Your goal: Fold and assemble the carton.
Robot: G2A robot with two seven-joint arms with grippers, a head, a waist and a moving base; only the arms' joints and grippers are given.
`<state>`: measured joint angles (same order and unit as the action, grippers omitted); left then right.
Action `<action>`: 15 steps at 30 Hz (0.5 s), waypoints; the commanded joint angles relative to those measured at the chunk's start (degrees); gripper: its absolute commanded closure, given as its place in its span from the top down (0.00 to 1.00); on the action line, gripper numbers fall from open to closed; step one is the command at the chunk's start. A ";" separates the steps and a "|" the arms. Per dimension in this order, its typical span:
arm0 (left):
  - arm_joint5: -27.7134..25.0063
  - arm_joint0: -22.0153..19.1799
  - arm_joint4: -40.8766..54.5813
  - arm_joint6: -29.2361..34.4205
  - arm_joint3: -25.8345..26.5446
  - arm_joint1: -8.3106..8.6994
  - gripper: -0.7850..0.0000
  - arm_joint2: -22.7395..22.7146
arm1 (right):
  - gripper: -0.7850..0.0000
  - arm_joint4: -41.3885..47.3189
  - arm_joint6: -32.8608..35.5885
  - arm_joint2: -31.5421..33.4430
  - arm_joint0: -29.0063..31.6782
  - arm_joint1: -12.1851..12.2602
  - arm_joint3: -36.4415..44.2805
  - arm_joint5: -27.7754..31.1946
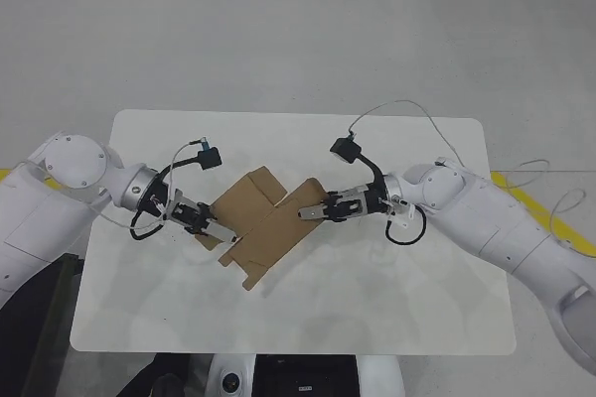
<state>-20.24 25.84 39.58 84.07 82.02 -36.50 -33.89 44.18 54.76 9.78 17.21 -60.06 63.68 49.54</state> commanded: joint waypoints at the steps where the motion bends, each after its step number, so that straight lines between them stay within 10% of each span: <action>1: -0.55 0.82 2.06 -0.58 -1.04 0.01 1.00 -0.76 | 0.00 1.27 0.29 0.25 0.04 0.01 -0.99 -0.30; 15: 3.82 5.15 9.51 -8.29 -3.30 -0.41 1.00 -5.72 | 0.00 2.10 1.98 4.94 1.29 -1.22 -6.89 -2.20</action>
<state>-16.70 30.79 48.92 76.22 78.69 -36.86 -39.35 46.47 56.75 14.45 18.38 -61.08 57.15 47.47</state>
